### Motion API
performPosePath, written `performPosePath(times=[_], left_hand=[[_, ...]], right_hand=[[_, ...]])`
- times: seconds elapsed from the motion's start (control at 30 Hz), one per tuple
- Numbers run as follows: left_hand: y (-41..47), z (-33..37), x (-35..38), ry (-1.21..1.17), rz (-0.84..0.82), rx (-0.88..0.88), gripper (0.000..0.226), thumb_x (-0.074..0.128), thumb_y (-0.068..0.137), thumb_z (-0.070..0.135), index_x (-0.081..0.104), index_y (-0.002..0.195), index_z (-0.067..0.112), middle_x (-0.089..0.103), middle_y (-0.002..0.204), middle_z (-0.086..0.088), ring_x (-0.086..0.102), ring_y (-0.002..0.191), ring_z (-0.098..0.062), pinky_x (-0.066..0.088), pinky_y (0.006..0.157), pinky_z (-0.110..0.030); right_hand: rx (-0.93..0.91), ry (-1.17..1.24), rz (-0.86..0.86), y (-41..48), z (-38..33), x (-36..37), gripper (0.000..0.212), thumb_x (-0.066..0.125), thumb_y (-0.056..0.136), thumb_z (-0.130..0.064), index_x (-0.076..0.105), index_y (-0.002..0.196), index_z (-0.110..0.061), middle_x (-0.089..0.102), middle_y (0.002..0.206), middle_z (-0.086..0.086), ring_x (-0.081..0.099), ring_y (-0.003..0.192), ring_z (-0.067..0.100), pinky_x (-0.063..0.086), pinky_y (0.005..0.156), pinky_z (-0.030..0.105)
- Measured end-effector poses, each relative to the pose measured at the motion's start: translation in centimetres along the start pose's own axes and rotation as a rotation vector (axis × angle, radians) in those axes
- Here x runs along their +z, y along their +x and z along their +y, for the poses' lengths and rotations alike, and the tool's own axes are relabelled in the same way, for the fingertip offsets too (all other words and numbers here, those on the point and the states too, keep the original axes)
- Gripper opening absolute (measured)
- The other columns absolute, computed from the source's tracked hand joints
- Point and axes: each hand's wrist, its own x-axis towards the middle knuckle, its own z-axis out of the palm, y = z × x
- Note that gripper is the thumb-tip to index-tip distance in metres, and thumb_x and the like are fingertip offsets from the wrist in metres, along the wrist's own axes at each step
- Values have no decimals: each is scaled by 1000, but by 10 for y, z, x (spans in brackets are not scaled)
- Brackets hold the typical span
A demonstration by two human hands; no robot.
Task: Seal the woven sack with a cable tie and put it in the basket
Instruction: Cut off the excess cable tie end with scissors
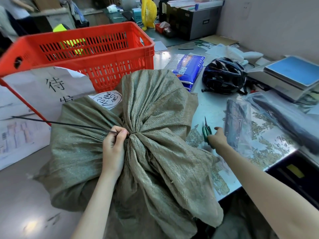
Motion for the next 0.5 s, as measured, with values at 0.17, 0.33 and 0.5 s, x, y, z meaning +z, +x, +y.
performPosePath(times=[0.17, 0.33, 0.5], left_hand=[[0, 0, 0, -8, -4, 2, 17, 48, 84, 29, 48, 70, 18, 52, 63, 22, 44, 65, 6, 36, 66, -13], [0, 0, -1, -26, 5, 4, 19, 48, 82, 33, 49, 71, 19, 53, 63, 21, 44, 65, 4, 36, 67, -13], [-1, 0, 0, -61, 40, -29, 16, 48, 86, 22, 51, 71, 19, 55, 64, 21, 47, 67, 3, 37, 69, -15]], right_hand=[[-63, 342, 6, -16, -41, -15, 67, 54, 86, 10, 28, 143, -13, 60, 77, 9, 49, 61, 15, 34, 51, 28], [-311, 594, -97, -61, -90, -19, 76, 60, 78, 12, 30, 142, -18, 55, 74, 7, 50, 59, 14, 37, 54, 27], [-517, 760, -289, -121, -124, -15, 65, 63, 73, 16, 41, 126, -13, 49, 66, 1, 51, 55, 11, 44, 55, 26]])
